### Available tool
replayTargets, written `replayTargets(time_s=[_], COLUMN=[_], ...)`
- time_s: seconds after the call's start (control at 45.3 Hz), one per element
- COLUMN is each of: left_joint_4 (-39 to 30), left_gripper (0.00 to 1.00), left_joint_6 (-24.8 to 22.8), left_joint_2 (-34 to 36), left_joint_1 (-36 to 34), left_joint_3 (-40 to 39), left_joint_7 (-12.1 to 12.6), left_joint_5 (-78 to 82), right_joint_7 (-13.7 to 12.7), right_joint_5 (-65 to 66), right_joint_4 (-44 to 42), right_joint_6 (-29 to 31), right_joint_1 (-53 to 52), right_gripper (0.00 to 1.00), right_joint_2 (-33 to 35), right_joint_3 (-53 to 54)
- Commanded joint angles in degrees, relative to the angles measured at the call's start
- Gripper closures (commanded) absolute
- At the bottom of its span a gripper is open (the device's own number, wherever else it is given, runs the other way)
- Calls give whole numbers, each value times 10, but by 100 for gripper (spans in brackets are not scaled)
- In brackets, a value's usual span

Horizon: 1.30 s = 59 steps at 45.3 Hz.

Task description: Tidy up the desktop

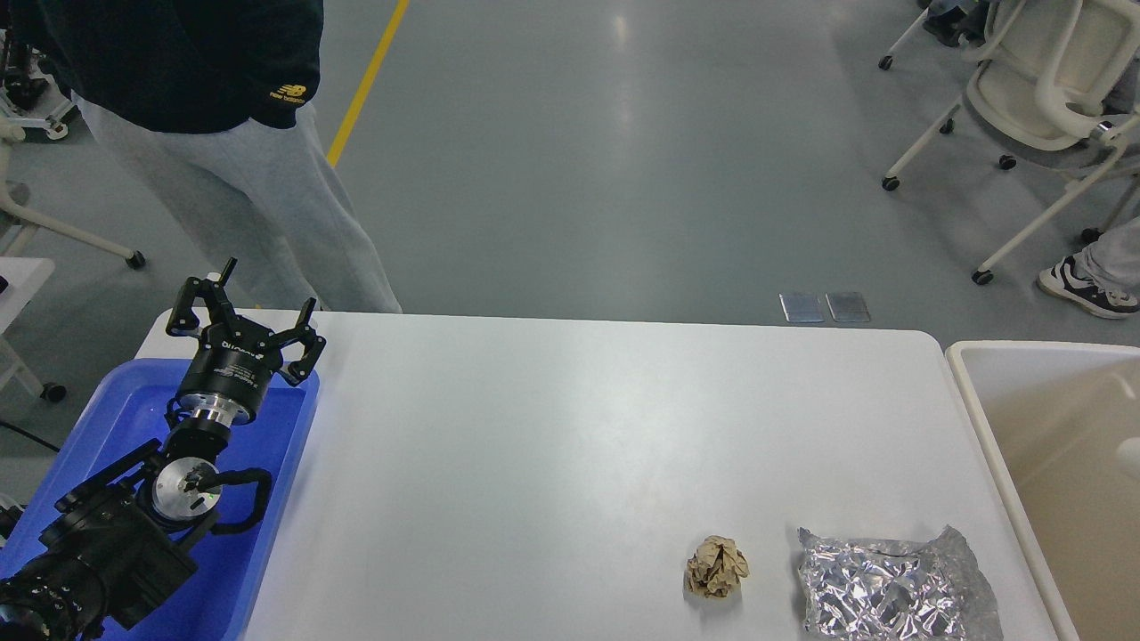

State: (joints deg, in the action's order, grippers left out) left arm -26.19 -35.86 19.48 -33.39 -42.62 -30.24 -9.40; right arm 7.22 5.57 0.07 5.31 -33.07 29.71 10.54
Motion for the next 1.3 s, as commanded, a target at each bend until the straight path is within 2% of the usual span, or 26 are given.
replayTargets(time_s=[0.0,0.044,0.088,0.243,0.419,0.574,0.728,0.927,1.082,1.28], left_joint_4=[0,0,0,0,0,0,0,0,0,0], left_gripper=[0,0,0,0,0,0,0,0,0,0], left_joint_6=[0,0,0,0,0,0,0,0,0,1], left_joint_2=[0,0,0,0,-1,0,0,-1,-1,-1], left_joint_1=[0,0,0,0,0,0,0,0,0,0], left_joint_3=[0,0,0,0,0,0,0,0,0,0], left_joint_7=[0,0,1,0,0,0,0,0,0,0], left_joint_5=[0,0,0,0,0,0,0,0,0,0], right_joint_7=[-1,-1,-1,-1,2,3,6,6,9,37], right_joint_5=[-1,-1,-1,-1,-1,-2,-1,8,33,116], right_joint_4=[-3,-3,-4,-5,-3,24,105,233,331,411], right_joint_6=[-11,-11,-12,-12,-8,-1,-1,1,0,-3], right_joint_1=[-1,-2,-3,-6,-13,-16,-21,-11,14,42], right_gripper=[21,10,5,1,1,1,1,1,1,1], right_joint_2=[-7,-6,-5,-3,2,49,83,111,106,66], right_joint_3=[0,-1,-1,-1,-1,14,66,235,322,430])
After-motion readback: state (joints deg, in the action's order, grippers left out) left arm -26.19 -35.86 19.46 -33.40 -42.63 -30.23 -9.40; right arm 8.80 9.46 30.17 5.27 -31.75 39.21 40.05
